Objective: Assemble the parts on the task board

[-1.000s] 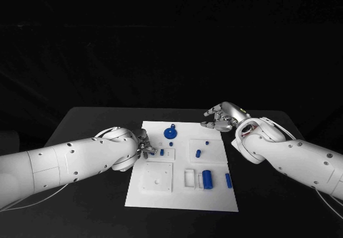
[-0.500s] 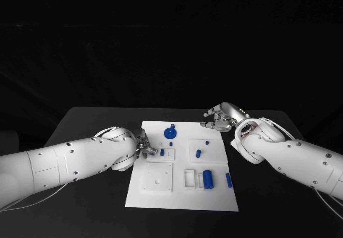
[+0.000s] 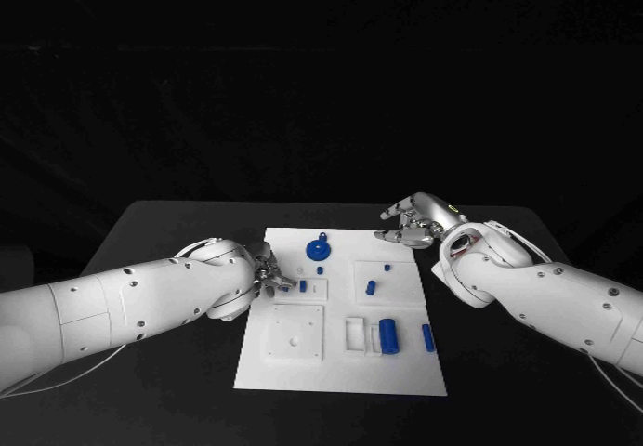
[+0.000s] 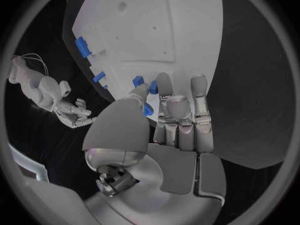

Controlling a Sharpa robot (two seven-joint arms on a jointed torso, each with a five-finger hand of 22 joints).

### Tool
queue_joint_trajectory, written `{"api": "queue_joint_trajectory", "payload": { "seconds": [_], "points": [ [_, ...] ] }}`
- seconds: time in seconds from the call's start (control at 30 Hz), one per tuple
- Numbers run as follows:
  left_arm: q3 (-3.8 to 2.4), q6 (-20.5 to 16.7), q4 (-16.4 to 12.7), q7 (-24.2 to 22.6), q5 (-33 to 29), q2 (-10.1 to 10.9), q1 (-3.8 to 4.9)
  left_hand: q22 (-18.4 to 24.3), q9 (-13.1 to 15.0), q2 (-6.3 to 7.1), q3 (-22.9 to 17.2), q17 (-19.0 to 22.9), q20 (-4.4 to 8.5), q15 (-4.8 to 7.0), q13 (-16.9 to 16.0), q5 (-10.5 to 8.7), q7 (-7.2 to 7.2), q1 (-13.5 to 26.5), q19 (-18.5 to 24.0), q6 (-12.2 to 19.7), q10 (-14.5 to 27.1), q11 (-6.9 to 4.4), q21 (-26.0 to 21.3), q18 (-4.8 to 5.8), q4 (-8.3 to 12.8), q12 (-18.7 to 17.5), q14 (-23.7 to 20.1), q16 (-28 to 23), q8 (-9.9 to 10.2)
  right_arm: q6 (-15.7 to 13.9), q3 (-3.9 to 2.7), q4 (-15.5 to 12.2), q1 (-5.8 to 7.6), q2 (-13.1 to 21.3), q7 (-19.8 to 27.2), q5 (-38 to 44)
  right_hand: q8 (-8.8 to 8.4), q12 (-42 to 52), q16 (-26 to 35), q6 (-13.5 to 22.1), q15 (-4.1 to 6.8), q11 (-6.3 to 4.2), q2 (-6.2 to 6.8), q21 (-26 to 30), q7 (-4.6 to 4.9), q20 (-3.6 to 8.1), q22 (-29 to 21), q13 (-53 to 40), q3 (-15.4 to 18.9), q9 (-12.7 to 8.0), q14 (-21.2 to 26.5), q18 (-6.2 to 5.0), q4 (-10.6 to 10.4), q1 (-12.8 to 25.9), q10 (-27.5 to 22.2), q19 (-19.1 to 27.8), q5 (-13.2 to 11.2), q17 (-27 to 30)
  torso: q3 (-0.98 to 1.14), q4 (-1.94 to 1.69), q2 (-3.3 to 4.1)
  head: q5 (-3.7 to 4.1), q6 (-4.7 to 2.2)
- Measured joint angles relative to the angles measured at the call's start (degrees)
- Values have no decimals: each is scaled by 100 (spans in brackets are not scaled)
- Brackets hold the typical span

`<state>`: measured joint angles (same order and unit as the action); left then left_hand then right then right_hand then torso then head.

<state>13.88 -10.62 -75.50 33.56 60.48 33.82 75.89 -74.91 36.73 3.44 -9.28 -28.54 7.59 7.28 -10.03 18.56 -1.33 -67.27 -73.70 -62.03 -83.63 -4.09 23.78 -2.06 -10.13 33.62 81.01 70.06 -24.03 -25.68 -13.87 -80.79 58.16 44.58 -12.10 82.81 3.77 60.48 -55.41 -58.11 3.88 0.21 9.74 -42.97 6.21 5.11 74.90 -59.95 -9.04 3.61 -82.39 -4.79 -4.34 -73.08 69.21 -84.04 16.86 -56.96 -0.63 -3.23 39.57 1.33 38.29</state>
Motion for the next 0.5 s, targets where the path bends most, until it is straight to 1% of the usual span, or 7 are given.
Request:
{"api": "queue_joint_trajectory", "payload": {
  "seconds": [0.1,0.13,0.2,0.5],
  "points": [
    [0,0,13,-3,-5,-3,-1,0,-14,44,-11,0,21,0,1,-64,1,39,-21,1,0,0,0,8,-114,-22,0,0,-24,0,0,0,-4,1,0,0,0,0,0,0,0,0,0,0,0,0,0,0,0,0,0,0,0,0,0,0,0,0,-3,0,0,1,-1],
    [0,0,17,-4,-6,-5,-1,0,-19,65,-20,0,21,0,0,-66,11,18,-21,12,0,0,0,77,-137,-22,0,0,-33,0,0,0,-5,1,0,0,0,0,0,0,0,0,0,0,0,0,0,0,0,0,0,0,0,0,0,0,0,0,-3,0,0,2,-1],
    [0,0,27,-6,-10,-10,-1,0,-26,64,-35,0,21,0,1,-66,20,18,-21,21,0,0,0,78,-183,-22,0,0,-39,0,0,0,-7,2,0,0,0,0,0,0,0,0,0,0,0,0,0,0,0,0,0,0,0,0,0,0,0,0,-3,0,0,2,-2],
    [0,13,63,-21,-24,-19,-2,0,-31,87,-37,-1,21,-1,0,-90,20,41,-21,21,0,0,-22,78,-216,-22,-1,0,-43,0,0,0,-11,6,0,-1,0,0,0,-1,0,0,0,0,-1,0,0,0,0,0,0,0,0,0,0,0,0,0,-3,1,1,5,-6]
  ]
}}
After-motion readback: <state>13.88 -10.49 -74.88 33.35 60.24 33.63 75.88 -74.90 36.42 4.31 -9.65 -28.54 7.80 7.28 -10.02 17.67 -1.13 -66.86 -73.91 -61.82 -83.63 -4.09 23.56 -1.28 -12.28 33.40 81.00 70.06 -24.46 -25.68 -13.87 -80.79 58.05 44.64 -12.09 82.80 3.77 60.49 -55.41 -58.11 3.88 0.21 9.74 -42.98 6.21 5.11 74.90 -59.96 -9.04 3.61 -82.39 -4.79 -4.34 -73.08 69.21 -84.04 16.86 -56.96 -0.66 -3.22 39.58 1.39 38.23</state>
